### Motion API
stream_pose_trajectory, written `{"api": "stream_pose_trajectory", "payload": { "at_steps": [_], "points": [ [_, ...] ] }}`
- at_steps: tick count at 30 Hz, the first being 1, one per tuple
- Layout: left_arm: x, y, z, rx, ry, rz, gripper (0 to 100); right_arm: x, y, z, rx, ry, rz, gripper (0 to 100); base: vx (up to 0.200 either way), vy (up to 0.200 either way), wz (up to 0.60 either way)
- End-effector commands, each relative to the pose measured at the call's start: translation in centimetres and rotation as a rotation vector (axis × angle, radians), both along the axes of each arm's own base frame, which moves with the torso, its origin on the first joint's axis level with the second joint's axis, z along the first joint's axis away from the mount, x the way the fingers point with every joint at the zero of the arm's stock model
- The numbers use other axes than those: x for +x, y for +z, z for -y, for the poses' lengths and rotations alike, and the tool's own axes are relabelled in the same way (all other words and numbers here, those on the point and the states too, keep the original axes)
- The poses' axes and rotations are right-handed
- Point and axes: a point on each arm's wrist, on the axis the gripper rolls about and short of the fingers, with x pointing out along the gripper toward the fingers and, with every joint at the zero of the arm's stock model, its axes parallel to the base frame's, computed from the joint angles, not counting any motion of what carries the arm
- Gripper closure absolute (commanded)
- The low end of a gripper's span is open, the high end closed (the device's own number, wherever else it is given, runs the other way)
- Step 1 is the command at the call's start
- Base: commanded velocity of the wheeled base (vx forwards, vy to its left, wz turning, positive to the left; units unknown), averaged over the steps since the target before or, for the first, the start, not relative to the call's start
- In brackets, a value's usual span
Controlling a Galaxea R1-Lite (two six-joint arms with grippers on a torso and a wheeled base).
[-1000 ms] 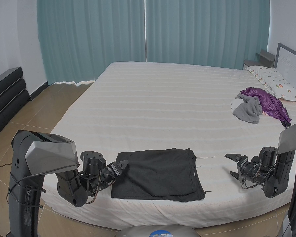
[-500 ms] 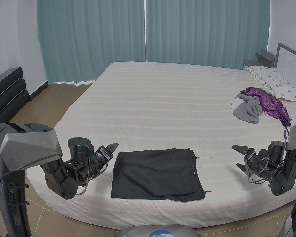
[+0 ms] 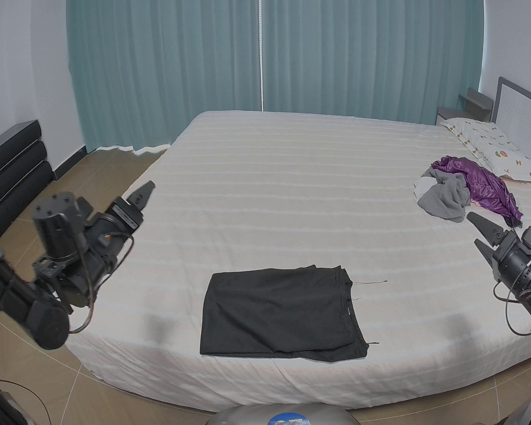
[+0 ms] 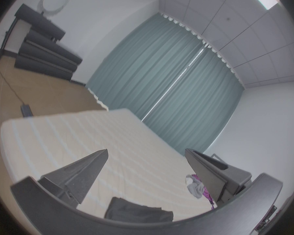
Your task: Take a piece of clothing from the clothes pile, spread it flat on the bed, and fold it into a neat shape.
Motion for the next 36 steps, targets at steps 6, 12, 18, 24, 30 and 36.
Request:
{"api": "stream_pose_trajectory", "payload": {
  "at_steps": [6, 12, 18, 24, 30, 36],
  "points": [
    [-12.1, 4.6, -4.1, 0.115, 0.136, 0.209, 0, -12.8, 3.8, -0.5, -0.271, -0.025, 0.259, 0, 0.000, 0.000, 0.00],
    [-16.7, 4.1, -5.4, 0.248, 0.232, 0.256, 0, -16.9, 2.3, -1.2, -0.468, 0.033, 0.248, 0, 0.000, 0.000, 0.00],
    [-21.7, 3.7, -6.8, 0.309, 0.290, 0.320, 0, -19.4, 0.4, -1.6, -0.689, 0.109, 0.265, 0, 0.000, 0.000, 0.00],
    [-27.3, 2.4, -8.5, 0.502, 0.343, 0.339, 0, -21.4, 1.1, -1.7, -0.768, 0.132, 0.362, 0, 0.000, 0.000, 0.00],
    [-31.1, 1.5, -9.4, 0.588, 0.402, 0.351, 0, -23.3, 0.2, -1.8, -0.824, 0.109, 0.428, 0, 0.000, 0.000, 0.00],
    [-31.8, 1.8, -9.4, 0.590, 0.492, 0.350, 0, -24.9, 0.2, -1.7, -0.882, 0.081, 0.508, 0, 0.000, 0.000, 0.00]
  ]
}}
